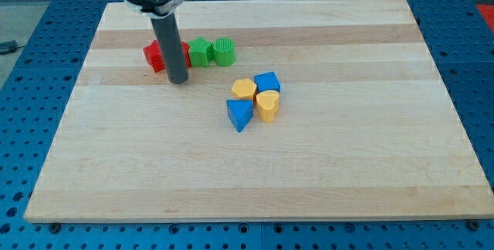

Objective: Move the red star to the top left side of the red circle

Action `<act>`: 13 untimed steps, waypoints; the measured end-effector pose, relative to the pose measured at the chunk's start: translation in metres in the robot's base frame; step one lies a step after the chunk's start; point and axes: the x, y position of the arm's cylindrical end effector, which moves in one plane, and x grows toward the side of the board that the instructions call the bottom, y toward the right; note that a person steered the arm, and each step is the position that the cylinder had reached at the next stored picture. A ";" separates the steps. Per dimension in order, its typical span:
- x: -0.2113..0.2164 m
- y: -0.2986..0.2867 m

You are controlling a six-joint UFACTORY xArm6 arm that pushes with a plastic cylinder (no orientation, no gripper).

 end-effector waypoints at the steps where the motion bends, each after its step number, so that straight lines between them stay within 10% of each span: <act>1: 0.004 -0.020; 13: -0.094 -0.048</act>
